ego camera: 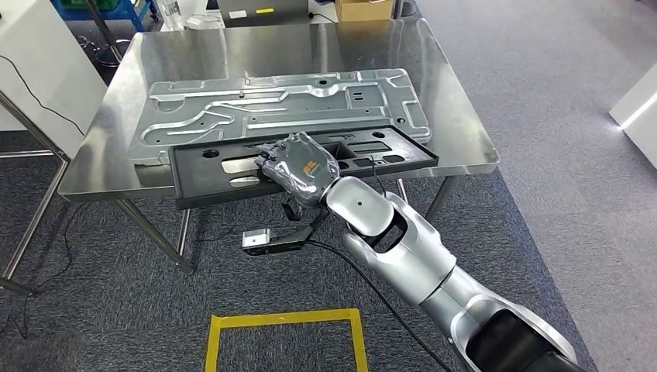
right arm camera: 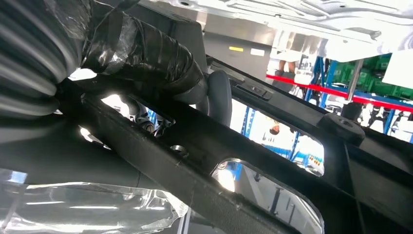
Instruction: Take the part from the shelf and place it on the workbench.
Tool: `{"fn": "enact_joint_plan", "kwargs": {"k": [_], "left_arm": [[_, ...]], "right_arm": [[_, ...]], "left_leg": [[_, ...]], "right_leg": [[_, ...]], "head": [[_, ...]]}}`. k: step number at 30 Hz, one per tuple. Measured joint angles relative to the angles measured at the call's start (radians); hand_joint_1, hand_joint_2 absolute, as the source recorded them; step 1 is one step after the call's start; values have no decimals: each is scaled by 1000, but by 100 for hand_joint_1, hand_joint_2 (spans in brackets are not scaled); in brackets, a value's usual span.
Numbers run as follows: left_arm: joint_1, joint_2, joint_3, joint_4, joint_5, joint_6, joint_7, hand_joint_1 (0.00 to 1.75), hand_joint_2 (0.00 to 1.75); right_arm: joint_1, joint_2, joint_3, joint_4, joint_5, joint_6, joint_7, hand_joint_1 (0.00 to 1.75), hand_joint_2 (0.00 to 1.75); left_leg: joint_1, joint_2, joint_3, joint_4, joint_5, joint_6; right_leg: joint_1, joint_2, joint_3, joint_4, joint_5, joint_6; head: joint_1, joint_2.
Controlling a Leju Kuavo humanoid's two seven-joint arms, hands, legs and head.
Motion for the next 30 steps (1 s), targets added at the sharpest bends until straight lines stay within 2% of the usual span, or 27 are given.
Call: {"fn": "enact_joint_plan", "kwargs": {"k": [1, 2, 3, 5, 7, 8, 9, 11, 12, 13, 14, 16, 17, 18, 19, 21, 23, 24, 26, 27, 28, 29, 30], "left_arm": [[0, 0, 0, 0, 0, 0, 0, 0, 175], [0, 0, 0, 0, 0, 0, 0, 0, 175], [-1, 0, 1, 0, 0, 0, 0, 0, 175], [0, 0, 1, 0, 0, 0, 0, 0, 175], [2, 0, 1, 0, 0, 0, -1, 0, 175], [2, 0, 1, 0, 0, 0, -1, 0, 175], [1, 0, 1, 0, 0, 0, -2, 0, 175], [-1, 0, 1, 0, 0, -1, -2, 0, 175], [-1, 0, 1, 0, 0, -1, -3, 0, 175], [0, 0, 1, 0, 0, -1, -3, 0, 175], [1, 0, 1, 0, 0, -2, -3, 0, 175], [2, -2, 1, 0, -1, -4, -3, 0, 175], [1, -3, 1, 0, -1, -6, -3, 0, 175], [-1, -5, 1, 0, -1, -7, -3, 0, 175], [-2, -6, 1, 0, -1, -8, -3, 0, 175], [-2, -5, 1, 0, -2, -8, -3, 0, 175], [-2, -4, 1, 0, -2, -8, -3, 0, 175], [-4, -4, 1, 0, -2, -8, -3, 0, 175], [-5, -4, 1, 0, -2, -9, -3, 0, 175], [-4, -3, 1, 0, -2, -9, -3, 0, 175], [-2, -3, 1, 0, -2, -9, -3, 0, 175], [0, -2, 1, 0, -2, -9, -3, 0, 175], [1, -2, 1, 0, -2, -8, -3, 0, 175]], "right_arm": [[0, 0, 0, 0, 0, 0, 0, 175, 175], [-1, 0, 0, 1, 0, 0, 0, 175, 175], [-1, 0, 0, 1, 0, 1, 0, 175, 175], [1, 0, 0, 1, 0, 1, 0, 175, 175], [1, -1, -2, 1, 0, 1, 0, 175, 175], [0, -1, -3, 0, -1, 0, 0, 175, 175], [-1, -1, -4, 0, -1, 0, 0, 175, 175], [2, -3, -5, 0, -1, 0, 0, 175, 175], [5, -4, -5, 0, -1, 1, 0, 175, 175], [8, -5, -5, 1, -1, 1, 0, 175, 175], [10, -6, -5, 1, -1, 1, 0, 175, 175], [11, -6, -6, 2, -1, 1, 0, 175, 175], [10, -6, -7, 2, -1, 0, 1, 175, 175], [10, -6, -8, 3, -1, 0, 1, 175, 175], [10, -6, -9, 4, -1, 0, 1, 175, 175], [11, -6, -10, 5, -1, -1, 1, 175, 175], [9, -6, -12, 6, -1, -1, 2, 175, 175], [9, -6, -12, 6, -1, -1, 2, 175, 175], [9, -6, -12, 6, -1, -1, 1, 175, 175], [11, -6, -12, 7, -1, -1, 0, 175, 175], [13, -6, -11, 8, -1, -1, 0, 175, 175], [14, -6, -11, 8, -1, -1, 0, 175, 175], [15, -6, -11, 8, -1, -1, 0, 175, 175]], "left_leg": [[1, 1, 16, -60, 33, -3], [0, 3, 30, -103, 50, -1], [-2, 3, 35, -122, 56, 6], [-6, 2, 40, -123, 49, 25], [-4, 0, 51, -127, 49, 39], [-4, 0, 58, -128, 47, 46], [-4, 0, 63, -130, 42, 51], [-6, -2, 73, -130, 30, 58], [-8, -3, 80, -130, 23, 59], [-9, -4, 90, -130, 14, 59], [-11, -6, 103, -130, 6, 58], [-13, -7, 127, -131, -13, 55], [-13, -8, 136, -133, -21, 51], [-13, -8, 142, -139, -28, 46], [-12, -8, 147, -139, -28, 39], [-12, -6, 160, -135, -27, 24], [-12, -3, 143, -78, -34, 16], [-11, -2, 112, -23, -49, 13], [-10, -2, 30, 94, -99, 6], [-9, -2, -4, 129, -121, 4], [-9, -2, -25, 134, -129, 3], [-9, -2, -31, 107, -114, 5], [-9, -2, -23, 51, -73, 7]], "right_leg": [[-2, 0, 7, 4, -9, 7], [-3, 1, 11, 8, -17, 15], [-2, 1, 12, 10, -23, 22], [0, 1, 13, 15, -28, 34], [-2, 0, 6, 44, -31, 42], [-4, 0, -15, 83, -41, 45], [-5, 0, -50, 140, -58, 49], [-5, 0, -138, 263, -104, 54], [-5, 0, -170, 297, -114, 54], [-4, 0, -187, 298, -105, 52], [-3, 0, -185, 265, -75, 47], [5, 0, -149, 135, 21, 30], [11, 0, -132, 79, 50, 21], [17, 0, -121, 43, 66, 14], [21, 0, -115, 25, 66, 8], [19, 2, -94, 9, 63, -1], [12, 3, -66, -2, 58, -11], [11, 2, -54, -4, 52, -13], [12, 2, -35, -4, 33, -17], [13, 2, -24, -3, 23, -17], [13, 3, -11, -3, 12, -16], [13, 4, 3, -3, 1, -14], [13, 5, 19, -3, -12, -12]], "head": [[0, 0], [0, 0], [0, 0], [0, 0], [0, 0], [0, 0], [0, 0], [0, 0], [0, 0], [0, 0], [0, 0], [0, 0], [1, 0], [1, 0], [1, 0], [2, 0], [1, 0], [1, 0], [1, 0], [1, 0], [1, 0], [1, 0], [1, 0]]}}
